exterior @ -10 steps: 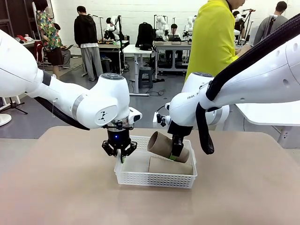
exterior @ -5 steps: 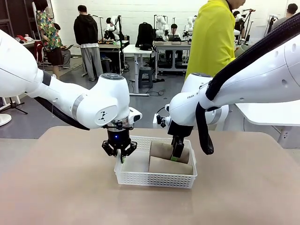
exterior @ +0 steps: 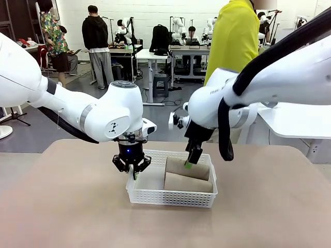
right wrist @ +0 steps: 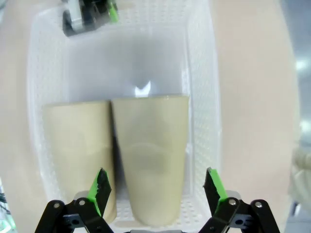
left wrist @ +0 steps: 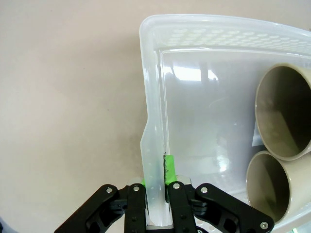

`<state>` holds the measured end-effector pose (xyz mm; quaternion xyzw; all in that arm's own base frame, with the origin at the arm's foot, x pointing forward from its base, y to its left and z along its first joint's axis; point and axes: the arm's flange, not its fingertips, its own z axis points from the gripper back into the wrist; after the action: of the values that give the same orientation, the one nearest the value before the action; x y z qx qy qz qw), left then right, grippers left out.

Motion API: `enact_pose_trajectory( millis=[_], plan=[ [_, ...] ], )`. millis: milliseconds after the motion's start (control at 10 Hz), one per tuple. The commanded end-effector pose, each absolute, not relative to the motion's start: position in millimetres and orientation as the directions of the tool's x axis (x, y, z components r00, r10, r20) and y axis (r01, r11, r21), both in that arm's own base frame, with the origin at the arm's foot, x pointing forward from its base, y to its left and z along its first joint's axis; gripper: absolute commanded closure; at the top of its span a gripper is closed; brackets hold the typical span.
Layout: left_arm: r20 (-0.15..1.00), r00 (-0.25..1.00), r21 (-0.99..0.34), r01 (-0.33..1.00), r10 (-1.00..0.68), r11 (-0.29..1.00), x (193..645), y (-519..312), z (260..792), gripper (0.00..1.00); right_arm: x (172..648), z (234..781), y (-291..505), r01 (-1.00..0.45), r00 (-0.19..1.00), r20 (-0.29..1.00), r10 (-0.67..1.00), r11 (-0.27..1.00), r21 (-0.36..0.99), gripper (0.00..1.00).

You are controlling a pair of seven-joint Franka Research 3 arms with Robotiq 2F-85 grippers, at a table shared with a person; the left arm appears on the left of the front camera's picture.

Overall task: Clean and organize the cups into the basket.
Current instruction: Pick up the Reusable plastic cup from the right side of the table and stack it inside the Organizing basket in the center of the table.

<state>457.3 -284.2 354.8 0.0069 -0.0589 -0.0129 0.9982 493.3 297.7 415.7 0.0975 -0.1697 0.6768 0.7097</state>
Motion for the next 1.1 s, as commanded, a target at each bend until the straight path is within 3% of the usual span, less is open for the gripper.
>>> enact_pose_trajectory(
  millis=[0,400,500,900,1000],
  plan=[
    [0.119,0.993,0.019,0.026,-0.028,0.999,457.3,-284.7,356.3,1.00,439.3,458.9,200.2,-0.991,0.010,0.566,0.824,0.083,-0.102,0.00],
    [0.119,0.993,0.019,0.026,-0.028,0.999,457.3,-284.7,356.3,1.00,402.5,424.2,36.0,-0.997,0.055,0.739,0.672,0.078,0.003,0.00],
    [0.119,0.993,0.019,0.026,-0.028,0.999,457.3,-284.7,356.3,1.00,402.8,414.0,8.7,-0.999,0.015,0.774,0.633,0.048,-0.020,0.00],
    [0.119,0.993,0.019,0.026,-0.028,0.999,457.3,-284.7,356.3,1.00,417.1,391.4,-30.8,-0.994,0.013,0.838,0.546,0.095,-0.046,0.00],
    [0.119,0.993,0.019,0.026,-0.028,0.999,457.3,-284.7,356.3,1.00,397.3,392.3,-37.5,-0.995,0.049,0.816,0.576,0.103,-0.013,0.00]
  ],
)
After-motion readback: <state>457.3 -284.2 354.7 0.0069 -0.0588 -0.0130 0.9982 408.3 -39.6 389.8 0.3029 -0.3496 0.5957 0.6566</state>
